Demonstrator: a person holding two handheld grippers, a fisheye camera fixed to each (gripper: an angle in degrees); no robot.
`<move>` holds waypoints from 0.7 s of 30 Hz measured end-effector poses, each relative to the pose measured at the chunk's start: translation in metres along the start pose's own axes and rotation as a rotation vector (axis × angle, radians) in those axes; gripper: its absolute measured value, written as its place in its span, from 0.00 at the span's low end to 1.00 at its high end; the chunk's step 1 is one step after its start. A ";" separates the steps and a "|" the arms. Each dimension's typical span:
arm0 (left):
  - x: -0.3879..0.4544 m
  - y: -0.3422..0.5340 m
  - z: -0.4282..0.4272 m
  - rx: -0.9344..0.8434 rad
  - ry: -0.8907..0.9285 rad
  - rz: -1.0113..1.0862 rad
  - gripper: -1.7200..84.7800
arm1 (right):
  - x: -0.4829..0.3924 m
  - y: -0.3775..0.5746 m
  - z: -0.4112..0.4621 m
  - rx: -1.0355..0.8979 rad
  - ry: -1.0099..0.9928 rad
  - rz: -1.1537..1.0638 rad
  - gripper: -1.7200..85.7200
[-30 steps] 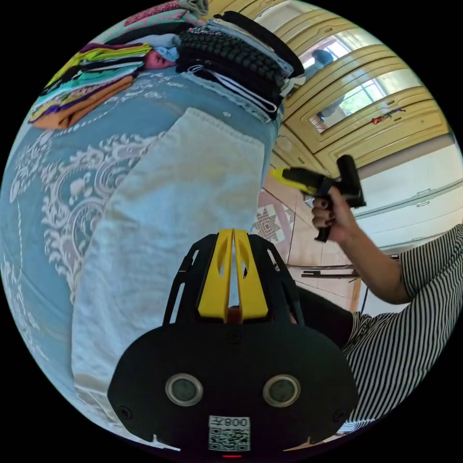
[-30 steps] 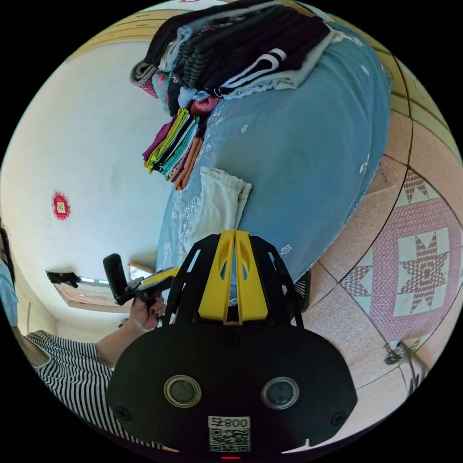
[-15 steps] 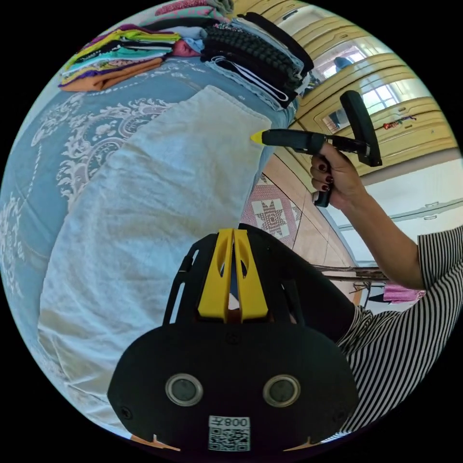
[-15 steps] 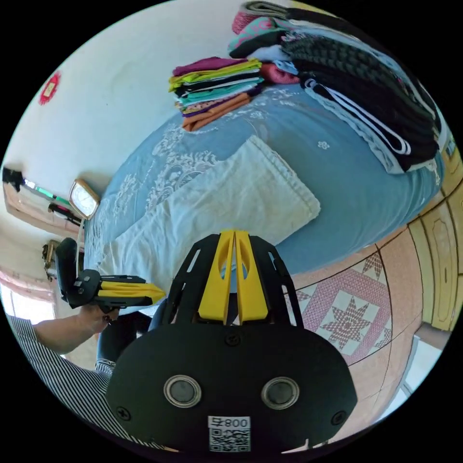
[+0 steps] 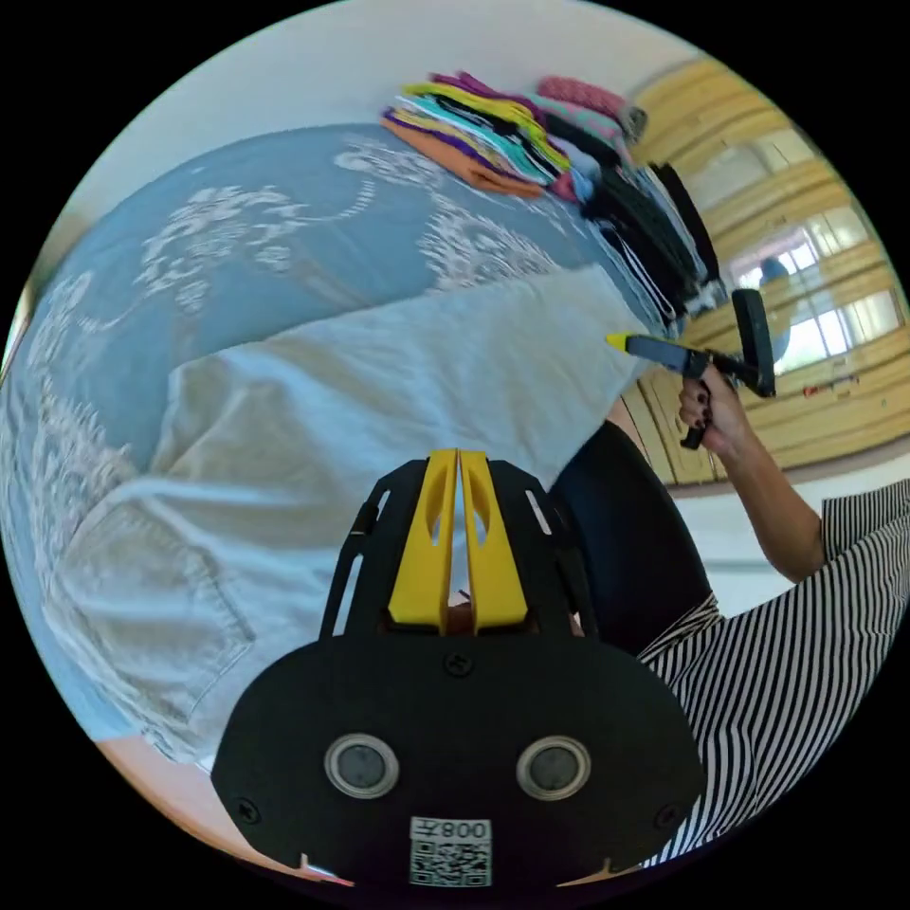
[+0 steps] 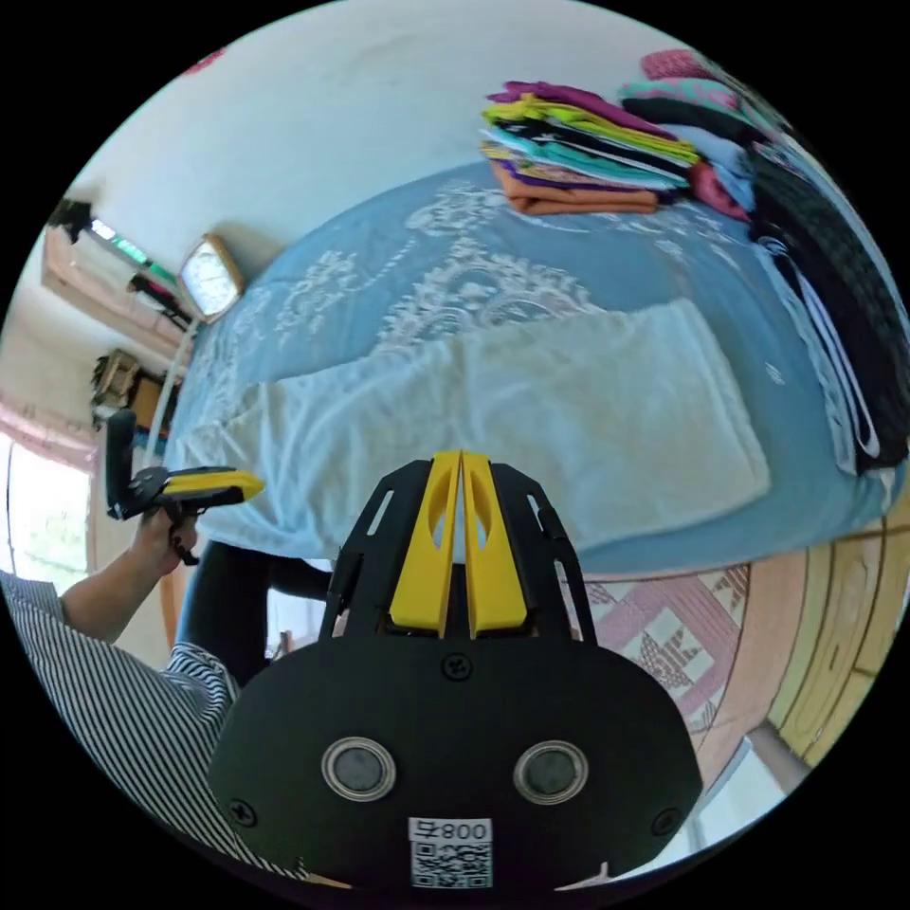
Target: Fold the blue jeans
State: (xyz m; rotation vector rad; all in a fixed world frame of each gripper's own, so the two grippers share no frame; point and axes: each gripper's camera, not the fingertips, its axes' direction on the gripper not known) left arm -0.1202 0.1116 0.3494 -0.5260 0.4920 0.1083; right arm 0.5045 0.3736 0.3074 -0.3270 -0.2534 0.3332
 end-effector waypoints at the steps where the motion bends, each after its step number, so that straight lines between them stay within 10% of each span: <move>1: -0.034 0.020 -0.028 0.045 -0.024 -0.070 0.05 | -0.014 -0.011 0.008 -0.007 -0.030 -0.033 0.02; 11: -0.311 0.216 -0.221 0.406 -0.114 -0.662 0.16 | -0.234 -0.181 0.168 -0.193 -0.240 -0.399 0.08; 21: -0.474 0.291 -0.256 0.415 0.143 -0.801 0.14 | -0.352 -0.271 0.286 -0.335 -0.241 -0.458 0.13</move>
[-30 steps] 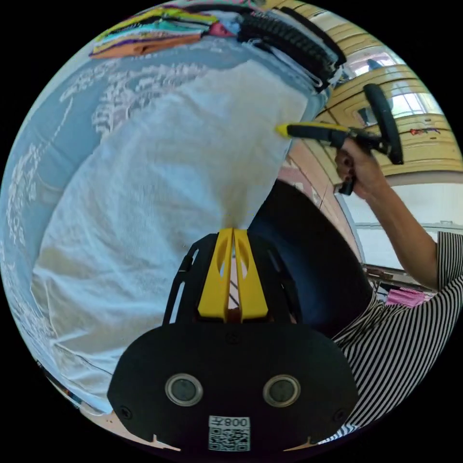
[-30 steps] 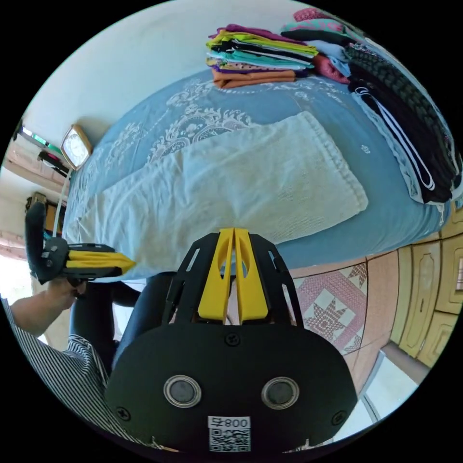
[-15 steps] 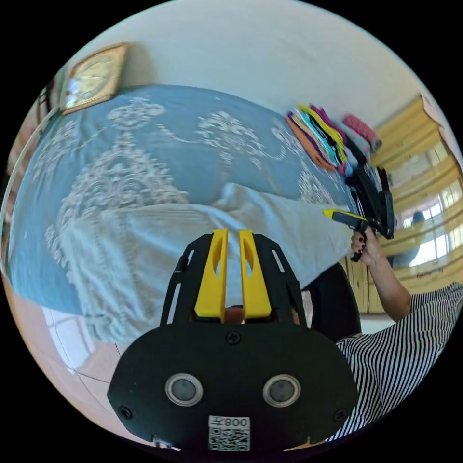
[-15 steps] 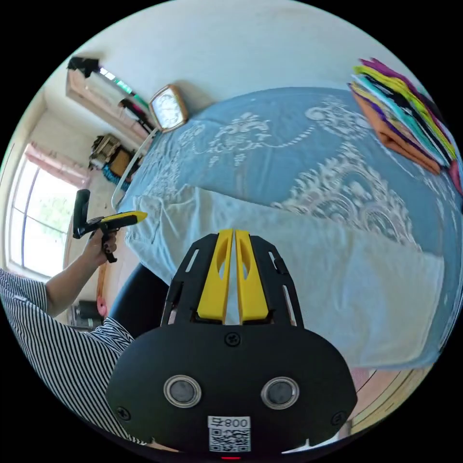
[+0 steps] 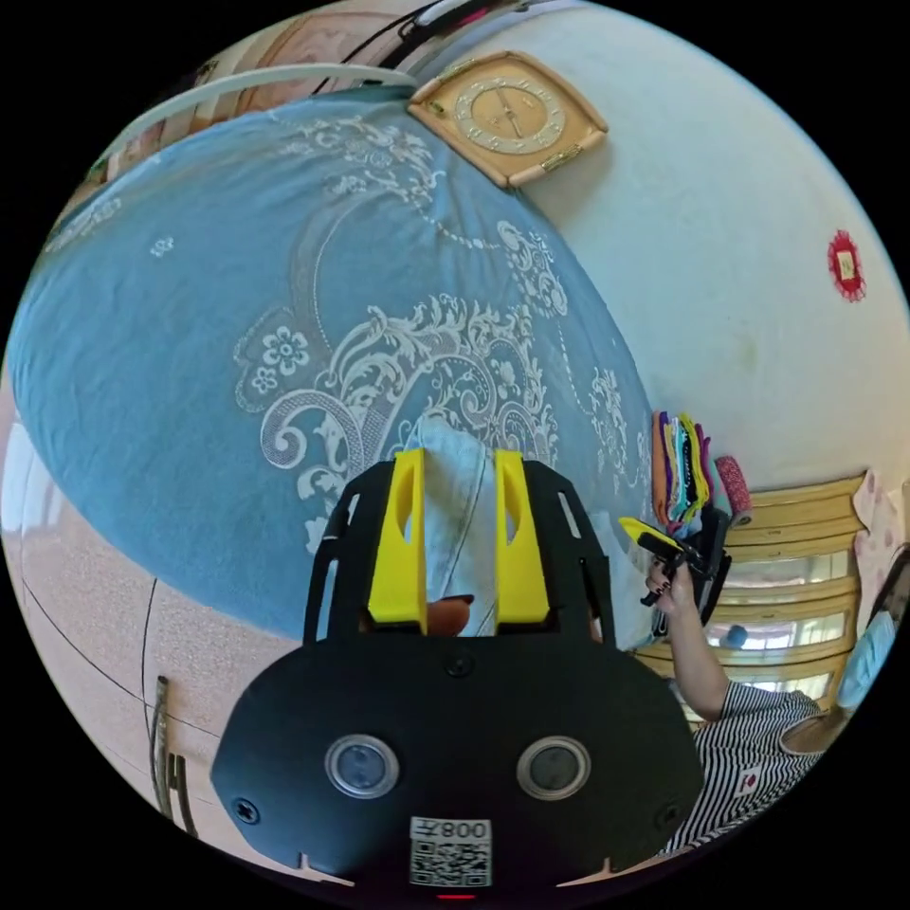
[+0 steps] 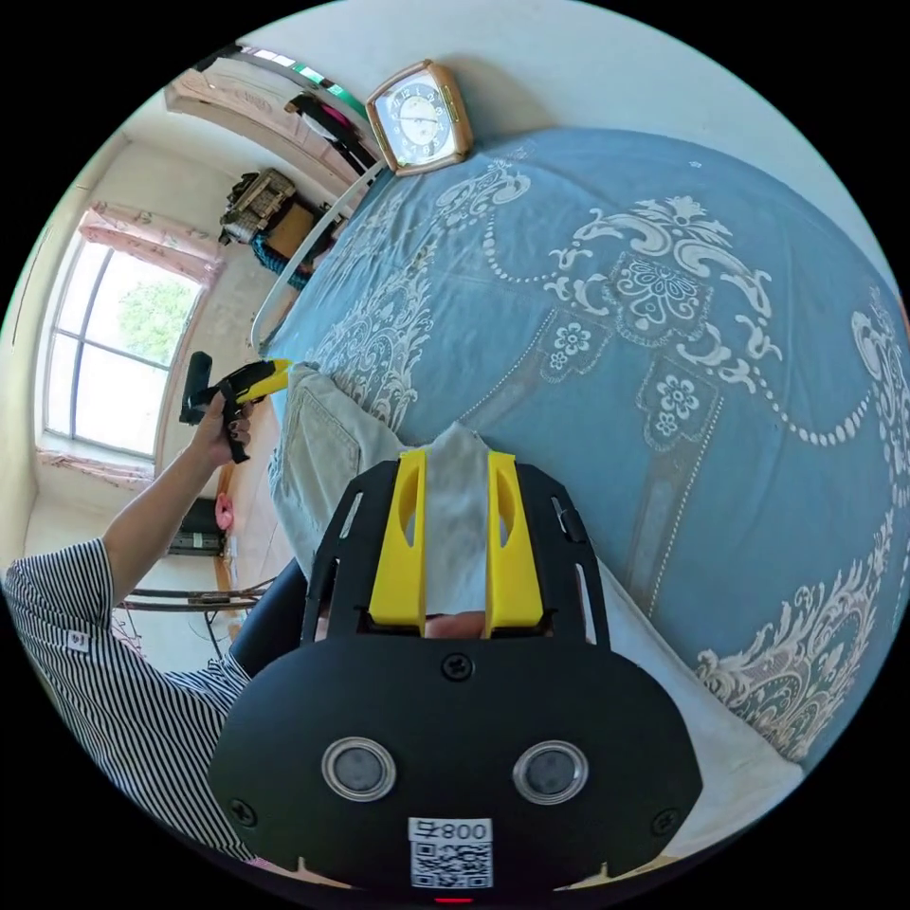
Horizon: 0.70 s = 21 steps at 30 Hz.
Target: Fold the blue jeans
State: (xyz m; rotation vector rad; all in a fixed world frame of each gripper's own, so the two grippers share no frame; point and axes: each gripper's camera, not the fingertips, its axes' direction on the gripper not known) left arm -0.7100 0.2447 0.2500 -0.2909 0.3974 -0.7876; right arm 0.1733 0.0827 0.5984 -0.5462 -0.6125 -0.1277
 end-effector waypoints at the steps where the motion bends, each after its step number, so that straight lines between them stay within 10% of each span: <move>1: -0.008 -0.002 -0.009 0.012 0.007 0.006 0.12 | -0.001 -0.012 0.010 -0.018 -0.001 0.005 0.13; 21: -0.063 0.011 -0.125 0.234 0.054 0.014 0.06 | -0.060 -0.056 0.006 0.227 -0.131 -0.022 0.02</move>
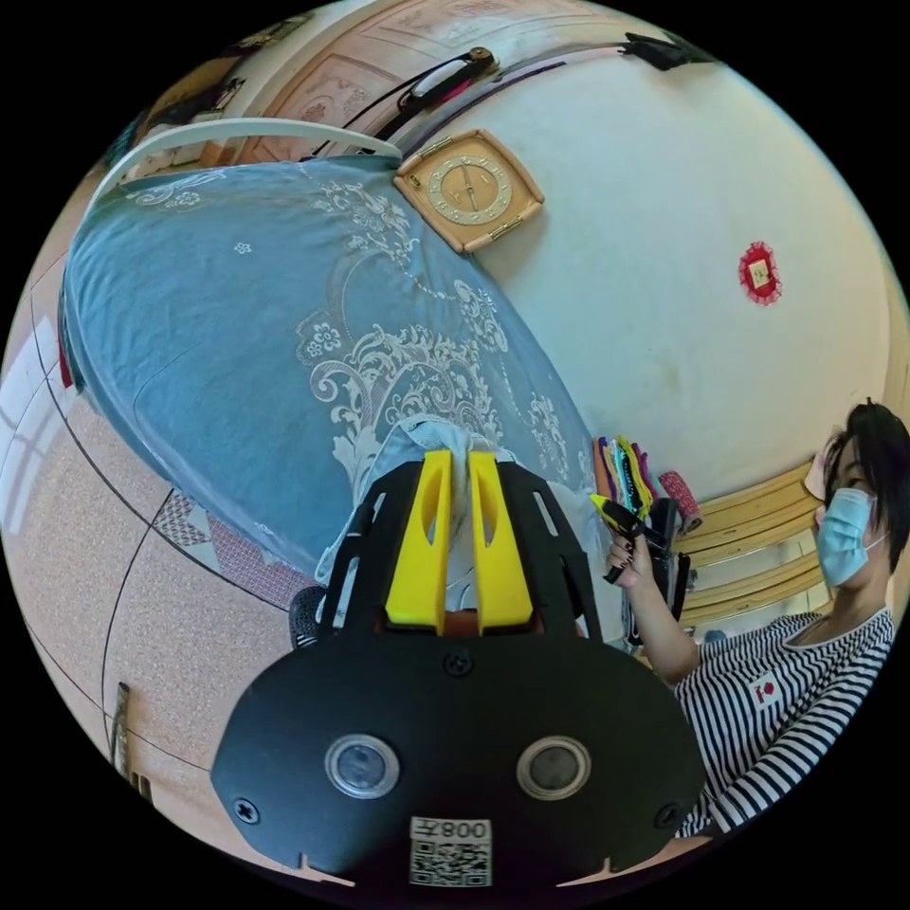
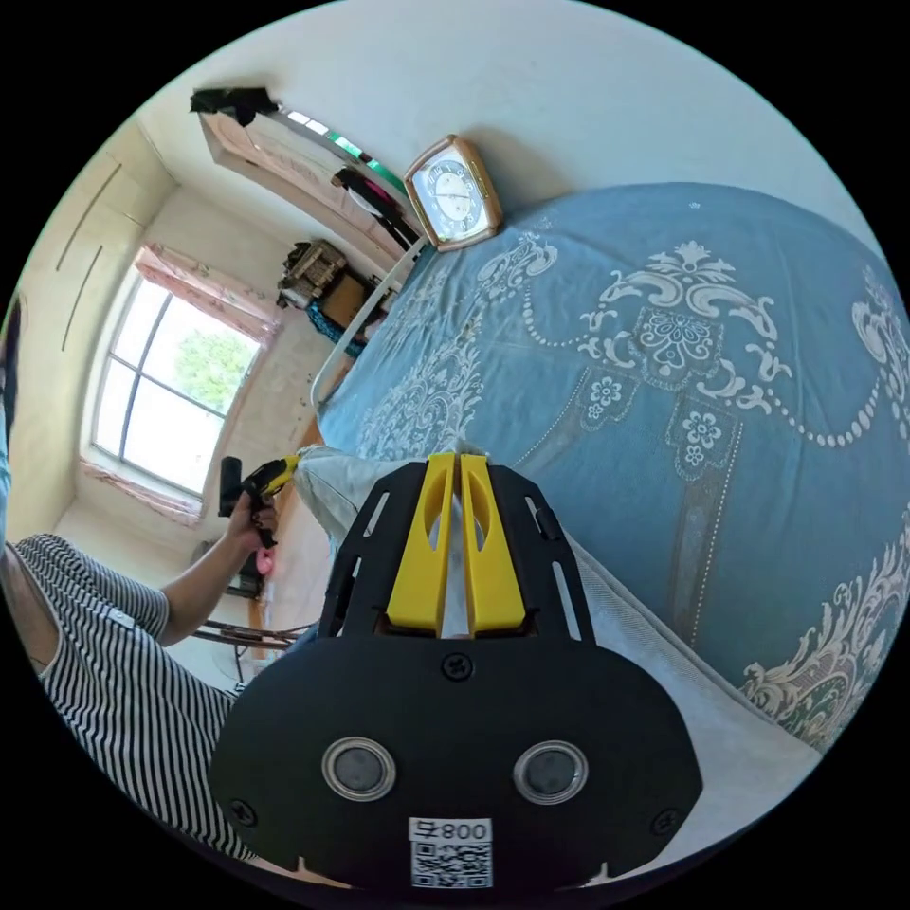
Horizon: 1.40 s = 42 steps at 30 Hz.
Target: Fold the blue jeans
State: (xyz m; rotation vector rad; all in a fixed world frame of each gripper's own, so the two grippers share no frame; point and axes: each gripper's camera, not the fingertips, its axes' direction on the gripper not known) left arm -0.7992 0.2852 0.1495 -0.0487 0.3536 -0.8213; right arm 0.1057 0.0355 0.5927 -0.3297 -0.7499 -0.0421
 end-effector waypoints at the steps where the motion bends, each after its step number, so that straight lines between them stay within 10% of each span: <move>1: 0.003 -0.004 0.002 0.028 -0.029 -0.016 0.06 | -0.003 -0.001 0.002 -0.002 0.012 -0.005 0.02; 6: 0.076 -0.021 0.022 0.068 -0.063 0.247 0.09 | -0.041 0.012 0.002 0.029 0.103 -0.093 0.02; 17: 0.272 -0.003 0.254 -0.596 0.062 0.976 0.15 | -0.097 0.047 0.006 0.061 0.171 -0.172 0.02; 42: 0.381 -0.041 0.420 -0.689 0.175 0.990 0.07 | -0.115 0.056 -0.036 0.107 0.188 -0.212 0.02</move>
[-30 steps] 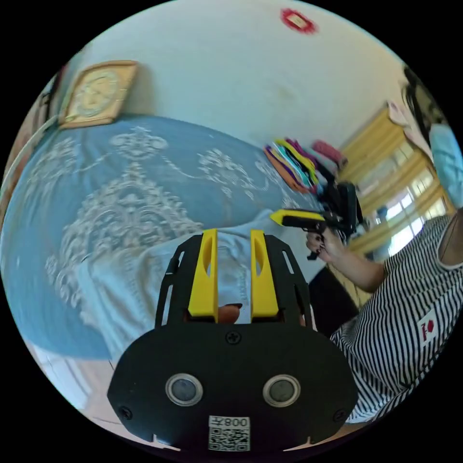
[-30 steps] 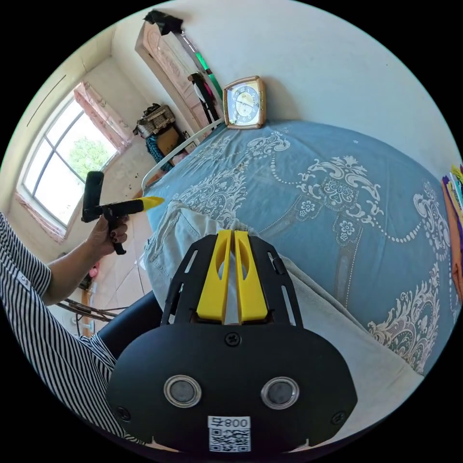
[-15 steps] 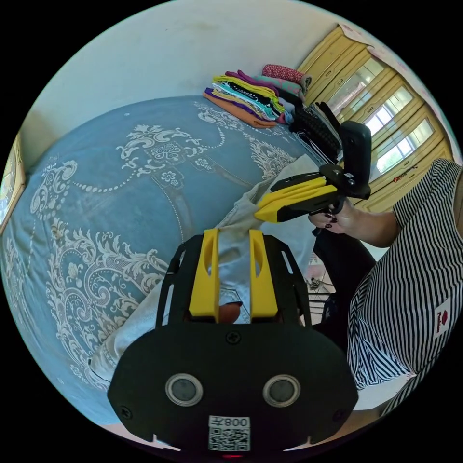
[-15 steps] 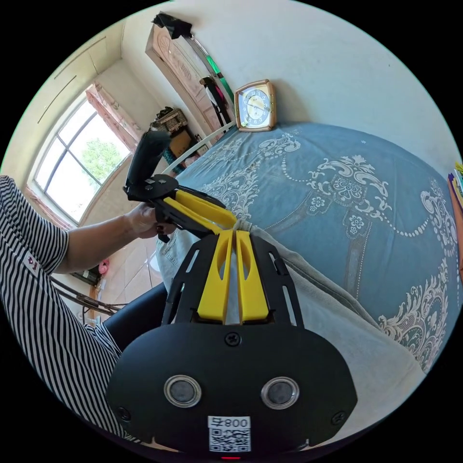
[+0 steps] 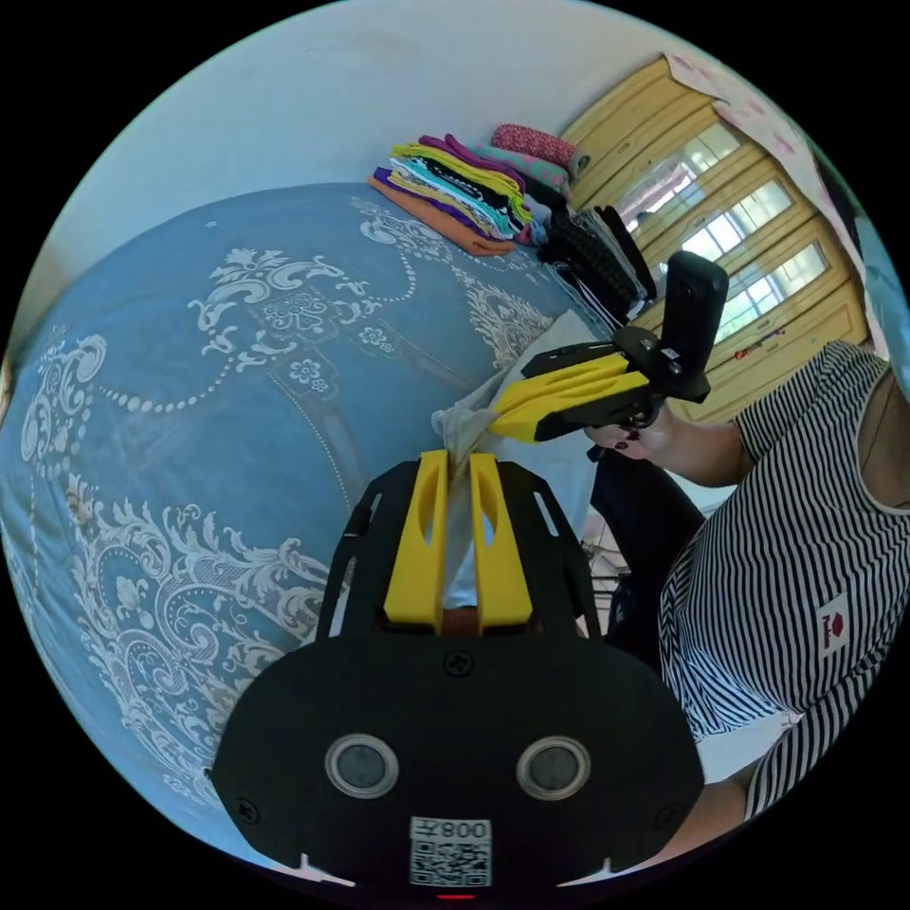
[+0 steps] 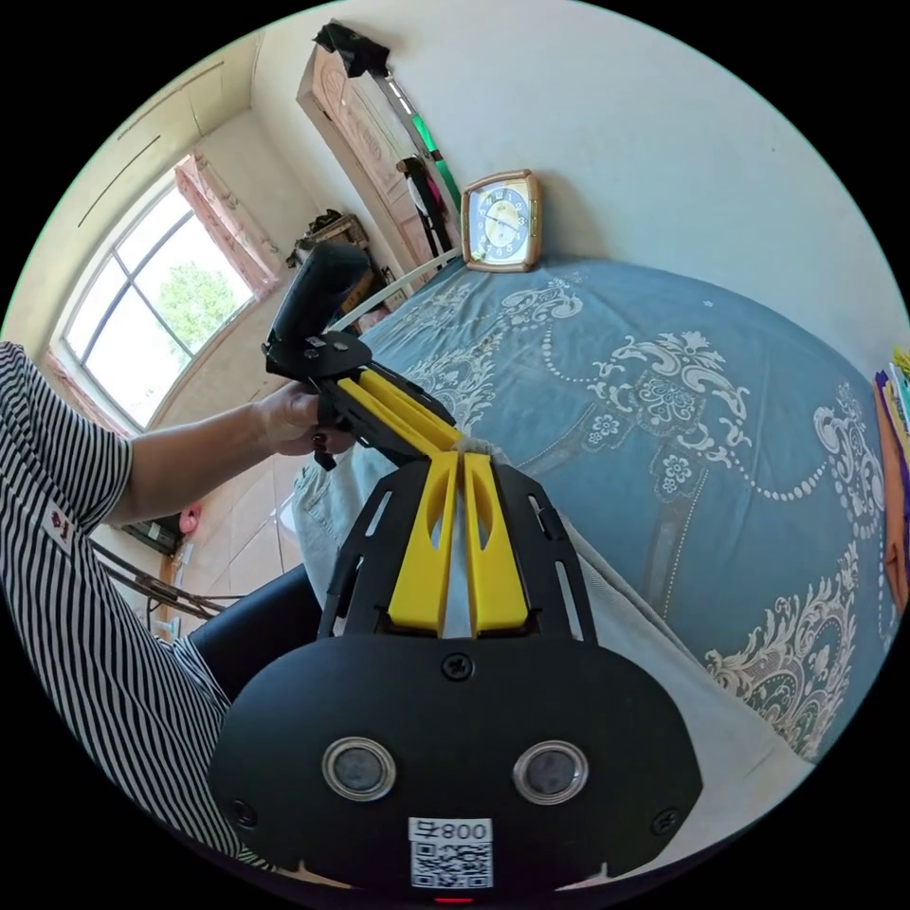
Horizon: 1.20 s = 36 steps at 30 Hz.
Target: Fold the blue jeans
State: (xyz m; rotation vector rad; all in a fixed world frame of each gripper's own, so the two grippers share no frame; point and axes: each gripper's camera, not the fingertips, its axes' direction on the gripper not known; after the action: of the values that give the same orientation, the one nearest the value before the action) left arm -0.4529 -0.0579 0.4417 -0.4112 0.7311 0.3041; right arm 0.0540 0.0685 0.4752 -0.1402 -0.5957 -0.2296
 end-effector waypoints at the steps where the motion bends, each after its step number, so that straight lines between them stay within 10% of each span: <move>1: -0.007 -0.006 0.006 -0.004 -0.003 -0.022 0.07 | 0.002 0.000 -0.003 0.012 -0.002 0.012 0.02; 13: -0.046 -0.046 0.080 -0.058 -0.093 -0.222 0.08 | 0.021 0.036 0.065 -0.361 0.224 0.052 0.02; 36: -0.004 -0.075 0.125 0.032 -0.140 -0.304 0.02 | 0.062 0.099 0.003 -0.241 0.269 0.259 0.02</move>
State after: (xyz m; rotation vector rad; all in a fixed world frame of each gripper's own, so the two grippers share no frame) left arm -0.3529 -0.0668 0.5475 -0.4589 0.5263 0.0343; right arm 0.1276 0.1543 0.5067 -0.4098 -0.2766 -0.0653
